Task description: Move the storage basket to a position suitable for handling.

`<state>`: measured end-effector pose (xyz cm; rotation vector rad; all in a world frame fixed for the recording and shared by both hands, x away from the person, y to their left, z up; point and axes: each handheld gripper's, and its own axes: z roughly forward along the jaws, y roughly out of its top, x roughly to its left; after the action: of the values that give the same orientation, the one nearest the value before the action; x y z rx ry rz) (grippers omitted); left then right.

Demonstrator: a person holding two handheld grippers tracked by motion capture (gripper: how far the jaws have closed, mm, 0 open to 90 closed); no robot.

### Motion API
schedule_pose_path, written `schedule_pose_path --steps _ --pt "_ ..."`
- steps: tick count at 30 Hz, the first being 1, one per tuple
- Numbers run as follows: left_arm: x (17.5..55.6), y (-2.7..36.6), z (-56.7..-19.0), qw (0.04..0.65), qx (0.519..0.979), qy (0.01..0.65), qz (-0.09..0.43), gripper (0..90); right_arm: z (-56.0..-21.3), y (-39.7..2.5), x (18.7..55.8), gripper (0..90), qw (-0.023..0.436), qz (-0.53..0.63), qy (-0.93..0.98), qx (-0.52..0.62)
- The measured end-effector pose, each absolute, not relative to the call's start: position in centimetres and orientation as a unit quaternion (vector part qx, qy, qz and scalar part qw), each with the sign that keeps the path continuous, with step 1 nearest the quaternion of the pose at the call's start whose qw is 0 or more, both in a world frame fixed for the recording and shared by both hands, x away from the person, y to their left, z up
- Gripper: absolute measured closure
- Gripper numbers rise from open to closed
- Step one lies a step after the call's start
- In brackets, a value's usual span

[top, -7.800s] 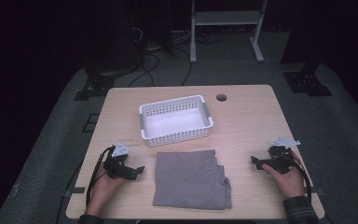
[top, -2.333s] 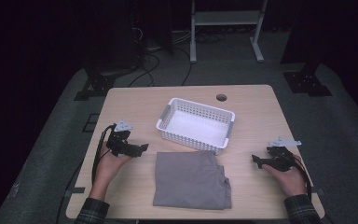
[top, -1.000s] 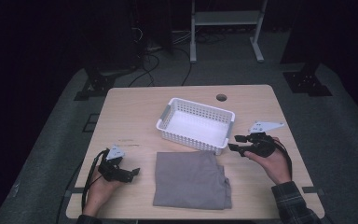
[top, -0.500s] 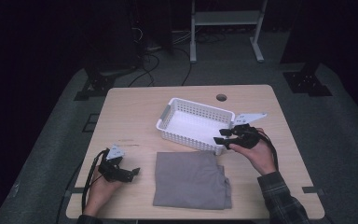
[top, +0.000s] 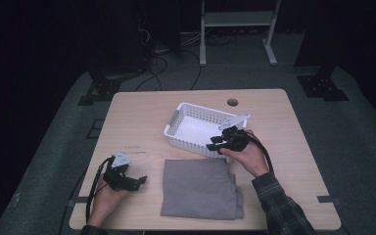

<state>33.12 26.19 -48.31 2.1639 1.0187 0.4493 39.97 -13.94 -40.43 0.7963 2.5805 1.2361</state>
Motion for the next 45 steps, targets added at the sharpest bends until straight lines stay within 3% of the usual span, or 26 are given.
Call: schedule_pose_path --steps 17,45 --pt "33.2 26.2 -48.3 0.346 0.835 0.391 0.175 0.0 -42.0 -11.9 40.7 79.5 0.077 0.371 0.887 0.263" --pt "33.1 26.2 -48.3 0.346 0.834 0.394 0.173 0.0 -40.1 -15.0 40.5 84.4 0.109 0.385 0.873 0.279"
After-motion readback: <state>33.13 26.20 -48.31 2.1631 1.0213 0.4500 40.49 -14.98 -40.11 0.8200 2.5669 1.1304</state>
